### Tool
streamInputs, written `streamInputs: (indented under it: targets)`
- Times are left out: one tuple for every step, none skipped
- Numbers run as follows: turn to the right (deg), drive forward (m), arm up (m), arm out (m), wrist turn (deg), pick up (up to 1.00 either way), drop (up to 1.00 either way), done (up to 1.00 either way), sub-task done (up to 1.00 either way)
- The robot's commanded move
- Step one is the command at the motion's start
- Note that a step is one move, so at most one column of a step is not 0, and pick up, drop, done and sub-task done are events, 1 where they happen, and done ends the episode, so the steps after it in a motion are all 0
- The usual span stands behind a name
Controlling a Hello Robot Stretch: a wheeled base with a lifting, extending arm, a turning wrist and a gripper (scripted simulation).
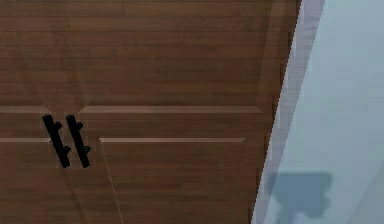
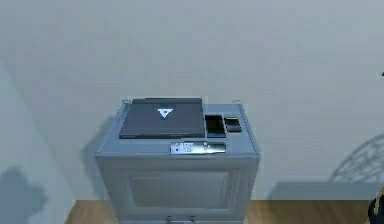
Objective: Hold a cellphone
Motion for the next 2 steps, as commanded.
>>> streamInputs:
  targets:
    - [0.0, 0.00, 0.50, 0.00, 0.0, 0.00, 0.00, 0.00, 0.00]
    - [0.0, 0.00, 0.38, 0.00, 0.0, 0.00, 0.00, 0.00, 0.00]
